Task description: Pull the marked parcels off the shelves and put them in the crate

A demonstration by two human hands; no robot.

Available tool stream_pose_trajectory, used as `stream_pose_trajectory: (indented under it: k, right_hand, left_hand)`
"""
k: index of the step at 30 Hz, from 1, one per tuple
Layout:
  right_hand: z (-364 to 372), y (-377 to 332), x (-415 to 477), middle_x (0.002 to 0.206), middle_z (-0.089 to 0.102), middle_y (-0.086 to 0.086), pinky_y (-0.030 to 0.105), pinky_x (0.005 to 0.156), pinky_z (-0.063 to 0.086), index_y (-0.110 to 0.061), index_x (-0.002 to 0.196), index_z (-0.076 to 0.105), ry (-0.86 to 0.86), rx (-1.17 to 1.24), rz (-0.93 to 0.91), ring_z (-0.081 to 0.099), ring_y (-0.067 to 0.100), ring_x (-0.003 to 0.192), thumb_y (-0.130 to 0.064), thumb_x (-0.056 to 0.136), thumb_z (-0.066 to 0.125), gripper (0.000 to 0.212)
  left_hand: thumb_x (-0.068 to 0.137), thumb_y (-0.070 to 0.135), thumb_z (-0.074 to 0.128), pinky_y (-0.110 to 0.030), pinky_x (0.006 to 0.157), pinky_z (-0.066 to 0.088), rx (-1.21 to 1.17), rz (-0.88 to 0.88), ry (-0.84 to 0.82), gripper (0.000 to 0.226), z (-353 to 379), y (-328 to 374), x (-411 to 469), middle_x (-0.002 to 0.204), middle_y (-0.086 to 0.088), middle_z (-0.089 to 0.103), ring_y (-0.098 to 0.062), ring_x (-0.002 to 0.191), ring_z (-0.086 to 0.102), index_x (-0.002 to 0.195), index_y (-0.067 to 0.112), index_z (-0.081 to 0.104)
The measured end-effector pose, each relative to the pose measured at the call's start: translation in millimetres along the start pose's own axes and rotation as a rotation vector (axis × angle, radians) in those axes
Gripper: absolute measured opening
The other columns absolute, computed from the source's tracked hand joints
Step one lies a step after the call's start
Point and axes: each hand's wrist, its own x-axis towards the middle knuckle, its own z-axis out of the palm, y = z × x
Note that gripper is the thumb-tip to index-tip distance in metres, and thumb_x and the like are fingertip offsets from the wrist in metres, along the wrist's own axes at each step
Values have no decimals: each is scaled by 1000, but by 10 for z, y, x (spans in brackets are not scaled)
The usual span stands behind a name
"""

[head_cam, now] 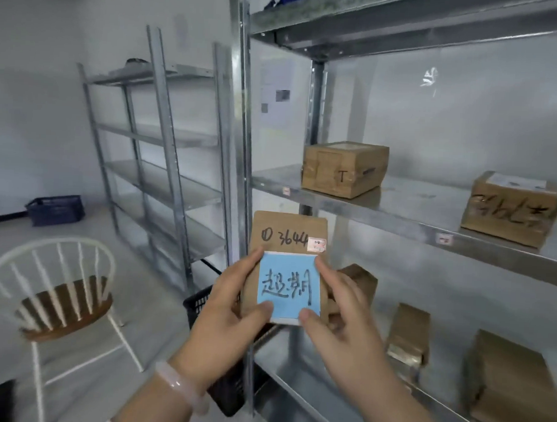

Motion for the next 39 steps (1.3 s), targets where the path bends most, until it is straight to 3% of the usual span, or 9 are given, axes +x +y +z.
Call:
stream_pose_trajectory:
  k: [4, 8, 16, 20, 25, 30, 33, 37, 39]
  right_hand:
    - [776, 175, 112, 131, 33, -37, 16, 91, 46, -62, 134, 33, -193, -46, 74, 35, -9, 127, -39, 77, 65, 69]
    - [1302, 355, 250, 123, 34, -44, 32, 100, 45, -67, 132, 26, -363, -109, 145, 39, -6, 123, -56, 71, 55, 68]
    - [2083, 1032, 830, 135, 21, -45, 25, 108, 32, -68, 133, 16, -469, -209, 143, 16, -21, 128, -59, 78, 48, 64]
    - [2462, 1329, 1432, 131, 28, -41, 14, 104, 32, -61, 138, 18, -501, -222, 102, 22, -17, 128, -57, 81, 47, 64]
    - [2801, 1740, 2156, 126, 14, -51, 23, 108, 31, -54, 142, 13, -564, -274, 101, 19, -15, 127, -63, 77, 46, 73]
    - [3156, 2158, 2501, 149, 18, -28, 23, 107, 29, -49, 147, 13, -622, -320, 160, 22, -2, 134, -57, 83, 52, 75]
    - [3385, 2422, 2642, 152, 19, -23, 33, 111, 34, -42, 149, 15, -646, -372, 205, 24, 6, 136, -62, 84, 47, 75]
    - [3722, 2848, 2906, 146, 15, -31, 14, 110, 25, -45, 148, 11, -591, -410, 286, 14, -12, 130, -56, 88, 53, 74]
    - [3896, 3048, 3044, 151, 16, -23, 27, 113, 31, -44, 149, 13, -550, -395, 377, 19, -1, 138, -54, 87, 57, 77]
  left_hand:
    - [88, -2, 62, -43, 106, 44, 3, -159, 72, 69, -686, -444, -122, 140, 13, 49, -8, 129, 48, 136, 45, 46]
    - [89, -1, 61, -24, 91, 53, 38, -244, 104, 67, -1148, -862, -168, 139, 14, 48, 6, 118, 53, 135, 45, 44]
    - [86, 6, 66, -14, 90, 50, 196, -319, 131, 73, -1714, -1873, 342, 127, 20, 48, 1, 119, 51, 125, 62, 40]
    - [85, 3, 66, -32, 90, 56, 225, -361, 135, 76, -1959, -2292, 921, 125, 10, 50, -10, 115, 56, 125, 62, 39]
    - [86, 5, 65, -37, 89, 57, 245, -386, 107, 75, -2160, -2779, 1629, 128, 10, 43, -15, 119, 52, 138, 52, 37]
    - [86, 6, 64, -19, 76, 57, 227, -392, 119, 80, -2293, -3394, 2037, 118, 25, 42, -3, 112, 53, 122, 72, 36]
    - [85, 9, 65, -18, 74, 57, 207, -437, 83, 79, -2395, -3819, 2280, 121, 22, 44, -5, 110, 55, 119, 74, 36]
    - [85, 9, 65, -18, 72, 57, 172, -444, -6, 75, -2483, -4416, 2767, 123, 14, 47, 1, 107, 58, 121, 70, 38]
    - [85, 8, 65, -23, 78, 58, 177, -445, -93, 73, -2539, -4710, 3037, 125, 11, 48, -2, 111, 57, 129, 60, 38]
